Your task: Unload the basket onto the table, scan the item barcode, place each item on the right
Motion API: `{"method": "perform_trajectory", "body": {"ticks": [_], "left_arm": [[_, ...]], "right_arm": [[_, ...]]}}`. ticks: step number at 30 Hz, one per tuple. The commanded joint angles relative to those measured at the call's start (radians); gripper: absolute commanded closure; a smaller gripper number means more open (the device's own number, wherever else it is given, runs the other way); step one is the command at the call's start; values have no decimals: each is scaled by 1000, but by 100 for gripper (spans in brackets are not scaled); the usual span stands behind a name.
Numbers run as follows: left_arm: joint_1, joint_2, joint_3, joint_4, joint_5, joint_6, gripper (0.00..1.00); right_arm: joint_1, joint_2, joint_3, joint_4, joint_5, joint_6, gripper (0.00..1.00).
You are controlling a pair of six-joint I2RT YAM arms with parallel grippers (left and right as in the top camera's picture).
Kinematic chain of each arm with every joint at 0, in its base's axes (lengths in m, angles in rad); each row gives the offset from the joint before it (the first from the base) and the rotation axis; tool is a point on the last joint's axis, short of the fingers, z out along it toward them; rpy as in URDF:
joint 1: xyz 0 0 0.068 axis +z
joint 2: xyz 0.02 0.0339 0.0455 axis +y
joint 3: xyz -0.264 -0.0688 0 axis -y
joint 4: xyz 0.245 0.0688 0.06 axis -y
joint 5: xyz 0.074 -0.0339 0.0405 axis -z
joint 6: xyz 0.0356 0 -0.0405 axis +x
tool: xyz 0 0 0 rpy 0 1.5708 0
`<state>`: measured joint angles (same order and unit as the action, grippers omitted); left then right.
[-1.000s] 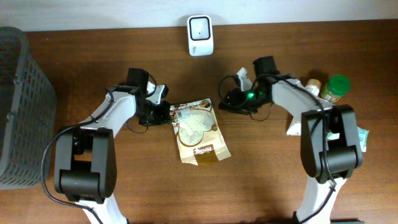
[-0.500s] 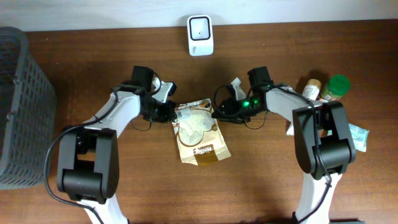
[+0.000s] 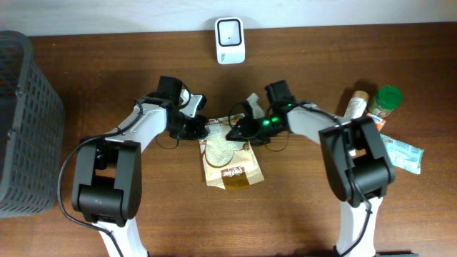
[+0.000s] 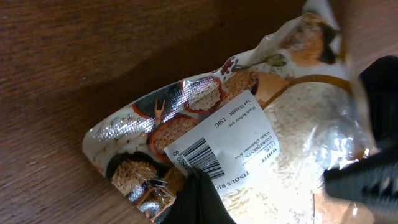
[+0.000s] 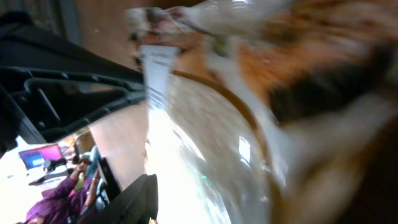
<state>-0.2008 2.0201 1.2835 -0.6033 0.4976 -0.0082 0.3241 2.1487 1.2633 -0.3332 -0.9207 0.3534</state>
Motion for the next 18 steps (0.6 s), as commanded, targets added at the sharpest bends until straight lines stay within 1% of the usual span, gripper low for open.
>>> {"method": "perform_trajectory", "body": {"ticks": [1,5,9,10,11,12,13,14,15,18], "left_arm": [[-6,41,0,-5,-50,-38,100],[-6,41,0,-7,-53,-38,100],[-6,41,0,-7,-57,-45,100],[-6,41,0,-8,-57,-45,100],[-6,41,0,-10,-57,-45,100],[-6,41,0,-10,-57,-45,100],[-6,41,0,-10,-58,-45,100],[-6,41,0,-11,-58,-45,100],[-6,41,0,-10,-58,-45,100],[-6,41,0,-10,-58,-45,100]], "right_arm": [[87,94,-11,70,28,153,55],[129,114,-10,182,-37,180,55],[147,114,-10,204,-26,191,56],[147,114,-10,203,-17,191,60],[141,114,-10,204,-14,191,69],[132,114,-10,204,-14,190,81],[123,113,-10,204,-14,190,89],[108,113,-10,204,-14,190,93],[95,113,-10,203,-16,190,96],[57,113,-10,203,-49,175,96]]}}
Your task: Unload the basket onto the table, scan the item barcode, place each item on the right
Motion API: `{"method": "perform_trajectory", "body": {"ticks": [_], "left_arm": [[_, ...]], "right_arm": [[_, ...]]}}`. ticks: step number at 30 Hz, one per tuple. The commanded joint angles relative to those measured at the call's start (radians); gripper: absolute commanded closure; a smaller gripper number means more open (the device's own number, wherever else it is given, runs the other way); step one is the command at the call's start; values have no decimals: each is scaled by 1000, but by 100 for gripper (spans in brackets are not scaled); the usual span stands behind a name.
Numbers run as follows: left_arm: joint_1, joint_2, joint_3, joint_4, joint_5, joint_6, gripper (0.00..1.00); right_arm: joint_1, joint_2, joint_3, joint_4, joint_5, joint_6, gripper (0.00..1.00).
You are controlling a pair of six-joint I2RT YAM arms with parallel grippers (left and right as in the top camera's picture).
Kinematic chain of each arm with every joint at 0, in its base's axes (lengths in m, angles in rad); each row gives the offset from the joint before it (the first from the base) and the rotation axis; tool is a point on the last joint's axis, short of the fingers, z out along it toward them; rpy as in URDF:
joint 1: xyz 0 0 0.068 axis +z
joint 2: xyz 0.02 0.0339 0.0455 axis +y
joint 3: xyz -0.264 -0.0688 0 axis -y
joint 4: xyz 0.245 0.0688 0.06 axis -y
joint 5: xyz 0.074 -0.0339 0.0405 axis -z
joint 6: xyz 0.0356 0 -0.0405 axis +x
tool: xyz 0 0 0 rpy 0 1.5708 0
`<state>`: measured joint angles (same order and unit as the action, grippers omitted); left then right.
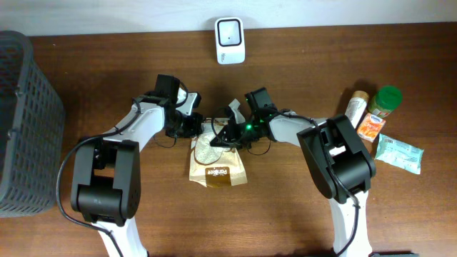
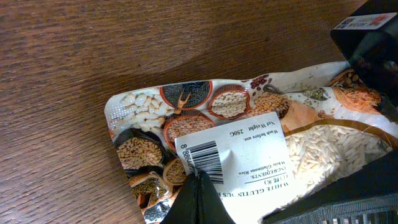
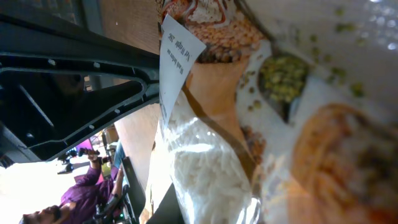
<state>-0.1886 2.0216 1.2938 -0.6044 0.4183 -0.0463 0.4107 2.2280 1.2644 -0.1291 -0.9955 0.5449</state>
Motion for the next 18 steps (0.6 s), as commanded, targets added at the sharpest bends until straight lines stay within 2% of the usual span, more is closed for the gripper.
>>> {"method": "perform_trajectory", "body": {"ticks": [1,8,13,18], "left_arm": [[-18,39,-10,-10,22,-7,100],[-8,16,4,-38,22,-6,100],[76,-117,68,-143,18,19,100],[186,-260,84,-167,18,21,87]], "right_arm": [[-36,33,-11,-1,19,-17,96],[-72,-61,-11,-33,-68,-158,96],[-80,-182,-11,-123,-75,-290,96],[-112,-345,-11,-169,-124,-365,96]]}}
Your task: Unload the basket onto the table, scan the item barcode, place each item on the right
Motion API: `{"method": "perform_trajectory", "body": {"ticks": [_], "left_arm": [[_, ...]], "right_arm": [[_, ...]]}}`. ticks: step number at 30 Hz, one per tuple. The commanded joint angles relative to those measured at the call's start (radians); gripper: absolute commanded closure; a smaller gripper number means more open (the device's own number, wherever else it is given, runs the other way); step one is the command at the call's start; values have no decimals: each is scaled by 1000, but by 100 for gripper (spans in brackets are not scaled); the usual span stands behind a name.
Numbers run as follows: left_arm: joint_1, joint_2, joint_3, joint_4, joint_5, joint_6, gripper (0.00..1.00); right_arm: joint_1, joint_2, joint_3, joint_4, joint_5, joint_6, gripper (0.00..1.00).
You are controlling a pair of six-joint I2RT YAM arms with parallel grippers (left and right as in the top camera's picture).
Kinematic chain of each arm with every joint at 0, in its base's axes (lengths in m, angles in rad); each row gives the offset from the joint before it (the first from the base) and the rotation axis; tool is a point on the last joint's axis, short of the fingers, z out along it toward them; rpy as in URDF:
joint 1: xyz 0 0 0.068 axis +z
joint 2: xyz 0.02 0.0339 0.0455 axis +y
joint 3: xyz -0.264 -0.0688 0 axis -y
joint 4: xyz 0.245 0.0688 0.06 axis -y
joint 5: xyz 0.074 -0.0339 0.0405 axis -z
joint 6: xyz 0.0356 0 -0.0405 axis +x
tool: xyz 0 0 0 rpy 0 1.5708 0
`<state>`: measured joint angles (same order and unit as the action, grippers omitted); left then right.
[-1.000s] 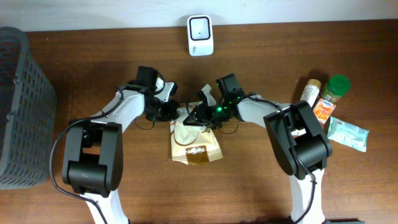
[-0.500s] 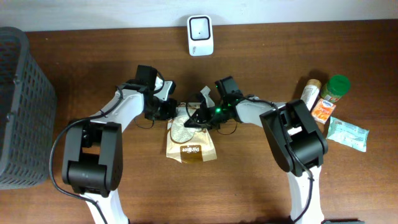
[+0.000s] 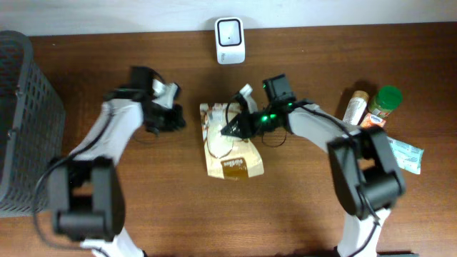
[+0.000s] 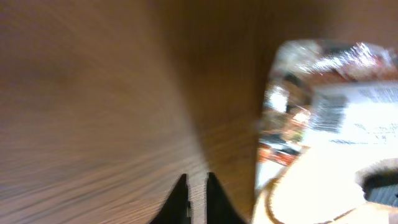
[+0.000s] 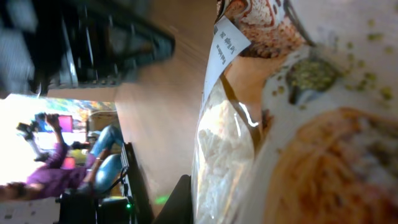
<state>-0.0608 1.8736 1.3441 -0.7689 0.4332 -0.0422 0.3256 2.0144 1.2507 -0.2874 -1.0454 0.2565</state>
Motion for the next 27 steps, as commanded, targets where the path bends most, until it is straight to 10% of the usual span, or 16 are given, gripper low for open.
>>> {"method": "perform_trajectory", "body": {"ticks": [1,5,9,10,11,27], "left_arm": [[76,-122,33,-3,3,17,86],[108,-124,33,-7,-6,16,78],[108,-124,33,-7,-69,16,38],[108,-124,33,-7,-88,16,9],[108,-124,33,-7,-102,16,1],[108,-124,33,-7,-124,16,1]], "right_arm": [[-33,-156,2,-19,-79,-77,96],[-58,-200,2,-21,-203,-77,96],[-98,-228,5,-19,-298,-58,96],[-117,-239,8,-19,-330,-58,96],[-135,-250,11,-20,-354,-53,96],[-293,-427,12,103,-453,285,96]]}}
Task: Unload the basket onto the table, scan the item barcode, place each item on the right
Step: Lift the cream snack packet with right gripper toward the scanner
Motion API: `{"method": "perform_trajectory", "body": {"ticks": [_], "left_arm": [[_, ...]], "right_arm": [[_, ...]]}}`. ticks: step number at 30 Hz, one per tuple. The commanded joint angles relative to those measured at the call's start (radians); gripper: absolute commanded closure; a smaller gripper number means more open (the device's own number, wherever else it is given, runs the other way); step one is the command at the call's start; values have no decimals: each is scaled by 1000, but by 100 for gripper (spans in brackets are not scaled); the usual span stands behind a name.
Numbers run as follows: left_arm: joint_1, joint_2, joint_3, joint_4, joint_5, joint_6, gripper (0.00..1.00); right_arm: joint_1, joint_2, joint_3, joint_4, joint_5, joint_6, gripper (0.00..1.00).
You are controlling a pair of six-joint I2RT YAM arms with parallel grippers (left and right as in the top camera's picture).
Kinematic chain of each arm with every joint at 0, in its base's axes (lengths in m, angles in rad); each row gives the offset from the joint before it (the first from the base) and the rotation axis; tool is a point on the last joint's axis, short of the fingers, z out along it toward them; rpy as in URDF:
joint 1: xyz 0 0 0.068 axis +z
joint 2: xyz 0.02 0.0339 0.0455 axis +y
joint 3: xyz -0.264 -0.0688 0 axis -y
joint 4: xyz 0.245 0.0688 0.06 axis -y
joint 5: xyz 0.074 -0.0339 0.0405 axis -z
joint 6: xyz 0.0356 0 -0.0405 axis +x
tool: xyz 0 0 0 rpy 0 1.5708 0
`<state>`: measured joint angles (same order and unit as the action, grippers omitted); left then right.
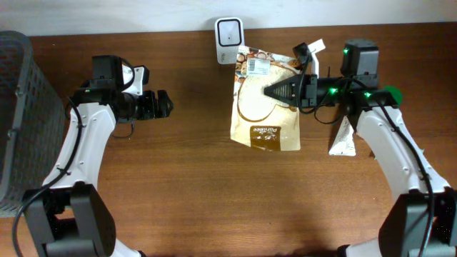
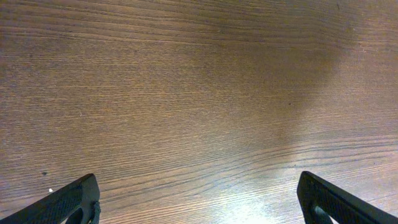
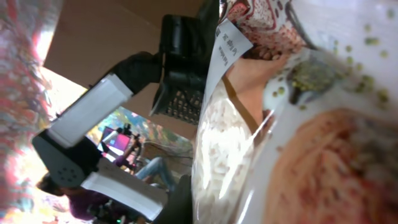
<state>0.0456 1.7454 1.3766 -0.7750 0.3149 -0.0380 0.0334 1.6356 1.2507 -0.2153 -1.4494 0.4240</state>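
A rice pouch [image 1: 265, 100] with a white barcode label [image 1: 258, 66] hangs above the table, its top edge just below the white scanner [image 1: 230, 31] at the back. My right gripper [image 1: 282, 91] is shut on the pouch from the right. In the right wrist view the pouch [image 3: 292, 118] fills the frame, one dark finger [image 3: 181, 202] showing at its edge. My left gripper [image 1: 163, 104] stands open at the left, well clear of the pouch; in its wrist view its fingertips [image 2: 68, 202] flank bare wood.
A grey basket [image 1: 25, 114] stands at the left edge. Behind my right arm at the right lie a white packet [image 1: 343, 137] and a green-capped jar [image 1: 390, 94]. The brown table [image 1: 178, 193] runs to a white wall at the back.
My right gripper has lifted the pouch off the table and carried it back and right, up to the scanner. My left gripper has gone from shut to open and drawn further left.
Both grippers were on the pouch's top edge at mid-table, the left pinching by the barcode label. The pouch was then shifted a little left. Then the left gripper was off it and away to the left. Now the right alone holds it at the scanner.
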Motion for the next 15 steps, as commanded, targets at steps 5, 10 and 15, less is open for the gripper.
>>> {"method": "perform_trajectory", "body": {"ticks": [5,10,15], "left_arm": [[1,4,0,-1,-6,12,1],[1,5,0,-1,-6,12,1],[1,5,0,-1,-6,12,1]], "right_arm": [[26,-45,12,183,112,253,96],[102,-8,12,328,379,264,96],[214,-3,11,309,941,-28,96]]}}
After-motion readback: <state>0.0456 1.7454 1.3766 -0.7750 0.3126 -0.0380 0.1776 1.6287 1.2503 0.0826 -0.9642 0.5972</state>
